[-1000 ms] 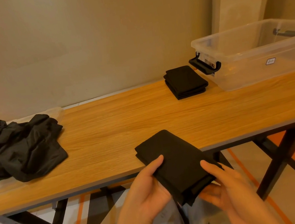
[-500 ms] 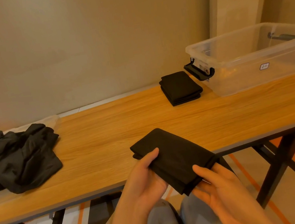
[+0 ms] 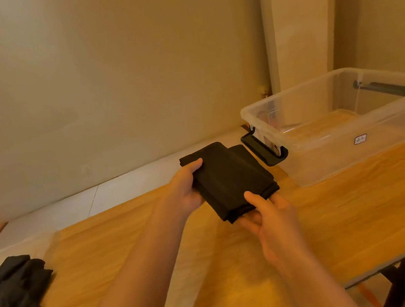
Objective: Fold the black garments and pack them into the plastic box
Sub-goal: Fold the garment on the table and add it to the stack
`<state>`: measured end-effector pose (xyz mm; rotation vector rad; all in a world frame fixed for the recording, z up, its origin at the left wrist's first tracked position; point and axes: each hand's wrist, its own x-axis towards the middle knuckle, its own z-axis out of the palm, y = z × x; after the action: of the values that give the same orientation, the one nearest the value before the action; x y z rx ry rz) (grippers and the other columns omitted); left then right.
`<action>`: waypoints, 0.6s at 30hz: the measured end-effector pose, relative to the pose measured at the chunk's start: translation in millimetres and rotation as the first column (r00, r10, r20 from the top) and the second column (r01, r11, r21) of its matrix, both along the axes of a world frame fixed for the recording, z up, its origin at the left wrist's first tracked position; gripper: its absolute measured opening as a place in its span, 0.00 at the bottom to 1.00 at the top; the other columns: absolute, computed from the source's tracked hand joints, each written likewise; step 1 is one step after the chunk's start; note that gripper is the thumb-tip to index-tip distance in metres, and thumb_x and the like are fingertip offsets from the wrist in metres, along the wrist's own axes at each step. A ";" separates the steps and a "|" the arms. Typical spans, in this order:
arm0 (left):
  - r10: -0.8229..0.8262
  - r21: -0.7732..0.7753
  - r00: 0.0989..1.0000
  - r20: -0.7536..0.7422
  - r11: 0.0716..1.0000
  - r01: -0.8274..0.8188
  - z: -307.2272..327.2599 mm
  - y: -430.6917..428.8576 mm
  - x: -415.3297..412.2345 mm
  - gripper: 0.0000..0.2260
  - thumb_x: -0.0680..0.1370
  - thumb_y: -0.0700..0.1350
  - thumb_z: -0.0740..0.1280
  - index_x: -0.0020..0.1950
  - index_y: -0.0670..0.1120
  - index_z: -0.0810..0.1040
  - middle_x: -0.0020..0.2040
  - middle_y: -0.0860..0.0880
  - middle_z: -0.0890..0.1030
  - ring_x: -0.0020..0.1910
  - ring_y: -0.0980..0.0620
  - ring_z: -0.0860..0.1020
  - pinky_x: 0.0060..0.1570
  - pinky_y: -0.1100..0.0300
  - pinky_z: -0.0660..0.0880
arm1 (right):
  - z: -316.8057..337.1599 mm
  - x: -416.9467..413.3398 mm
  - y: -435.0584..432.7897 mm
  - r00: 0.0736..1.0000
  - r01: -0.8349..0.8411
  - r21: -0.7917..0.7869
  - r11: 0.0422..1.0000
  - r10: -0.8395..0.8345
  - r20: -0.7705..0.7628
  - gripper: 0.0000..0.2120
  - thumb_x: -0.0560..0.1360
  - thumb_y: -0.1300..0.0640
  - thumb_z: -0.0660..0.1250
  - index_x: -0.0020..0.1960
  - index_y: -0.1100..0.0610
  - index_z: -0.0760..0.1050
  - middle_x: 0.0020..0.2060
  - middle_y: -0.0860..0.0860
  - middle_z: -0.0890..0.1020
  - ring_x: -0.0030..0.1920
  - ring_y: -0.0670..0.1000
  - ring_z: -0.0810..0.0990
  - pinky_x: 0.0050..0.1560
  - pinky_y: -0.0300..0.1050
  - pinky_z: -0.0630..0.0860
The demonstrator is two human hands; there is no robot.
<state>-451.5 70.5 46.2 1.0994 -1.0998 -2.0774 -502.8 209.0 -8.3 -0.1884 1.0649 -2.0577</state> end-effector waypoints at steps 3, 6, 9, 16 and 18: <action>-0.060 -0.023 0.998 -0.018 0.998 0.060 8.2 -37.7 -37.9 0.09 0.81 0.45 0.62 0.57 0.41 0.74 0.54 0.42 0.81 0.50 0.44 0.79 0.57 0.47 0.72 | 6.7 -29.0 -40.9 0.996 0.075 -0.003 0.997 -0.075 0.052 0.20 0.77 0.61 0.67 0.68 0.54 0.71 0.56 0.54 0.80 0.53 0.54 0.81 0.42 0.44 0.79; -0.108 -0.025 0.994 -0.014 0.994 0.107 -0.2 -66.6 -69.0 0.12 0.81 0.47 0.61 0.61 0.41 0.74 0.53 0.42 0.81 0.51 0.44 0.79 0.56 0.46 0.72 | 2.1 -48.2 -69.1 0.987 0.131 0.009 0.991 -0.131 0.098 0.20 0.77 0.62 0.66 0.68 0.55 0.70 0.56 0.55 0.80 0.53 0.54 0.80 0.40 0.43 0.79; -0.147 0.020 0.989 -0.006 0.989 0.147 -17.2 -87.1 -88.7 0.15 0.81 0.48 0.61 0.65 0.41 0.73 0.57 0.41 0.80 0.55 0.42 0.78 0.54 0.45 0.73 | -11.6 -58.9 -84.3 0.982 0.154 0.040 0.987 -0.158 0.108 0.20 0.77 0.63 0.66 0.68 0.56 0.70 0.54 0.55 0.80 0.53 0.54 0.80 0.41 0.44 0.79; -0.185 0.125 0.981 -0.049 0.974 0.190 -60.8 -109.0 -97.8 0.13 0.81 0.48 0.61 0.59 0.41 0.75 0.54 0.39 0.81 0.55 0.40 0.78 0.53 0.43 0.73 | -33.6 -61.8 -92.8 0.986 0.153 0.119 0.981 -0.159 0.048 0.17 0.78 0.61 0.65 0.66 0.55 0.71 0.54 0.55 0.81 0.50 0.52 0.82 0.38 0.38 0.81; -0.191 0.119 0.981 -0.040 0.974 0.194 -64.0 -110.8 -98.6 0.13 0.81 0.48 0.61 0.60 0.42 0.74 0.55 0.40 0.81 0.56 0.40 0.78 0.54 0.43 0.73 | -34.4 -61.4 -93.2 0.985 0.169 0.150 0.974 -0.170 -0.004 0.18 0.77 0.61 0.66 0.66 0.54 0.71 0.54 0.54 0.81 0.50 0.52 0.83 0.37 0.38 0.81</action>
<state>-550.0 -40.3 -17.7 1.0527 -1.1159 -2.3321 -564.2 115.8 -42.7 -0.0120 1.2628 -2.1145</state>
